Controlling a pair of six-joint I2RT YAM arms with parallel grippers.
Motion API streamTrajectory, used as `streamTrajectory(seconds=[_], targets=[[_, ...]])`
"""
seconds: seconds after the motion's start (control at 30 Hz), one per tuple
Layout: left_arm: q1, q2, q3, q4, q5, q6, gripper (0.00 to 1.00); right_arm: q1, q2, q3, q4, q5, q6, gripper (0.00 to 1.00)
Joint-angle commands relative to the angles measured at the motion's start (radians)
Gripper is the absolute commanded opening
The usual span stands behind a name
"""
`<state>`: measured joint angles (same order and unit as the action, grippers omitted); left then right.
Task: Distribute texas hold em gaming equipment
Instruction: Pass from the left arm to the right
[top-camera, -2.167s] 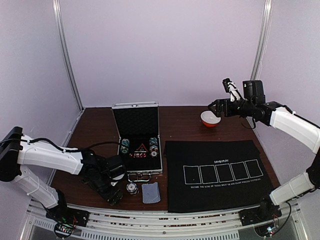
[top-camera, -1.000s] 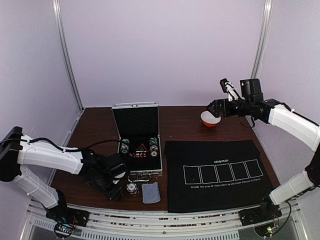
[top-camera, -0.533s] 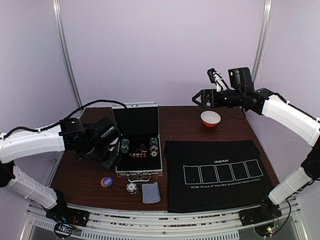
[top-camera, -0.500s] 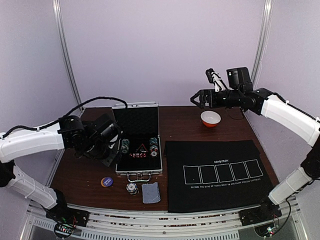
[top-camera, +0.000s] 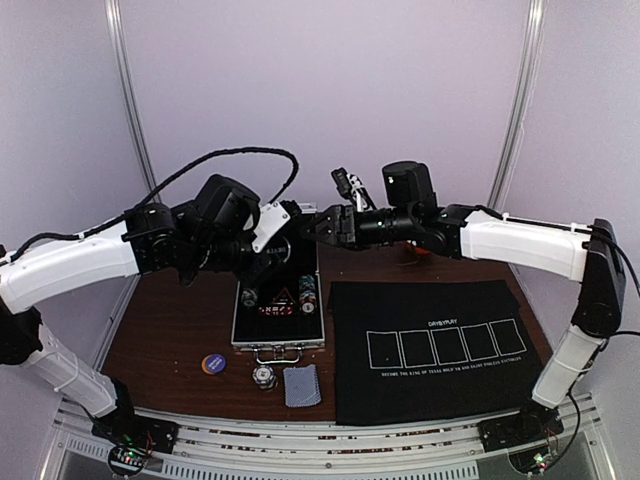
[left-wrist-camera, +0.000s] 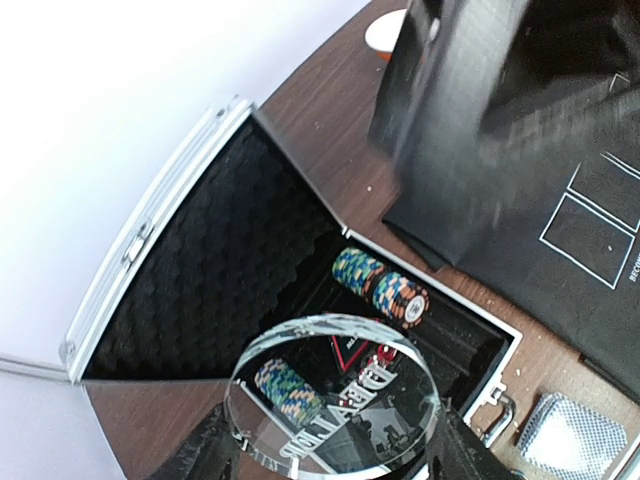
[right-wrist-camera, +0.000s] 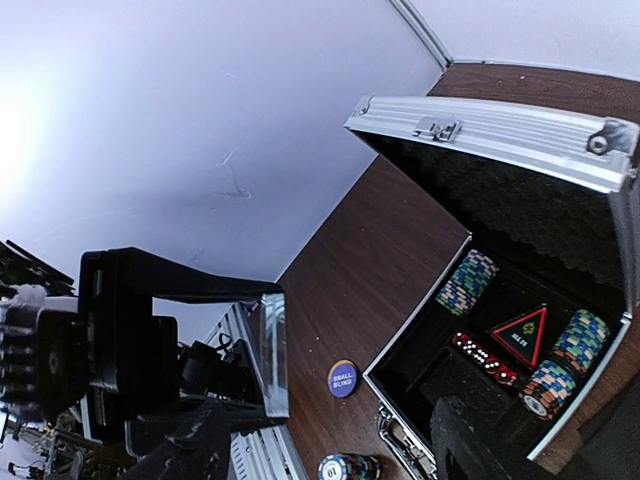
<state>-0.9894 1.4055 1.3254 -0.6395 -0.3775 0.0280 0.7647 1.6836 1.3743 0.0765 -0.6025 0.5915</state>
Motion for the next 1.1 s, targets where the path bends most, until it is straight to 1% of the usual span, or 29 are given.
streamTrajectory(seconds=[0.0, 0.13, 0.2, 0.27, 0.37, 0.47, 0.57, 0.67, 0.7, 0.77, 0.8, 0.83, 0.87, 0.93, 1.07], targets=[[-0.003, 0.022, 0.033, 0.127, 0.045, 0.074, 0.09, 0.037, 0.051, 0.052, 0.114, -0.057, 0.066, 0.7], [-0.003, 0.032, 0.041, 0.136, 0.044, 0.085, 0.09, 0.055, 0.108, 0.112, 0.105, -0.061, 0.07, 0.61], [-0.003, 0.036, 0.046, 0.136, 0.042, 0.087, 0.09, 0.062, 0.129, 0.132, 0.096, -0.056, 0.068, 0.59], [-0.003, 0.036, 0.048, 0.142, 0.045, 0.092, 0.09, 0.067, 0.153, 0.154, 0.065, -0.048, 0.054, 0.53], [-0.003, 0.039, 0.048, 0.149, 0.042, 0.096, 0.09, 0.068, 0.175, 0.18, 0.027, -0.058, 0.037, 0.38], [-0.003, 0.043, 0.045, 0.145, 0.038, 0.096, 0.08, 0.068, 0.171, 0.183, 0.013, -0.053, 0.027, 0.2], [-0.003, 0.048, 0.049, 0.138, 0.021, 0.095, 0.08, 0.068, 0.155, 0.18, -0.016, -0.034, 0.004, 0.0], [-0.001, 0.055, 0.048, 0.134, 0.007, 0.088, 0.09, 0.059, 0.138, 0.176, -0.054, -0.02, -0.022, 0.0], [0.0, 0.058, 0.048, 0.133, 0.01, 0.085, 0.18, 0.052, 0.129, 0.172, -0.067, -0.015, -0.031, 0.0], [0.0, 0.061, 0.05, 0.132, 0.029, 0.075, 0.55, 0.017, 0.096, 0.151, -0.094, 0.0, -0.054, 0.0], [0.0, 0.06, 0.048, 0.132, 0.042, 0.071, 0.71, -0.008, 0.075, 0.12, -0.107, 0.012, -0.063, 0.0], [0.0, 0.059, 0.044, 0.132, 0.051, 0.067, 0.82, -0.043, 0.046, 0.087, -0.119, 0.019, -0.073, 0.0], [0.002, 0.056, 0.04, 0.132, 0.057, 0.064, 0.9, -0.082, 0.015, 0.05, -0.128, 0.029, -0.084, 0.0], [0.011, 0.05, 0.025, 0.131, 0.066, 0.052, 0.98, -0.174, -0.055, -0.048, -0.15, 0.054, -0.106, 0.0], [0.052, 0.037, -0.01, 0.128, 0.091, 0.006, 0.98, -0.39, -0.159, -0.252, -0.173, 0.07, -0.136, 0.0]])
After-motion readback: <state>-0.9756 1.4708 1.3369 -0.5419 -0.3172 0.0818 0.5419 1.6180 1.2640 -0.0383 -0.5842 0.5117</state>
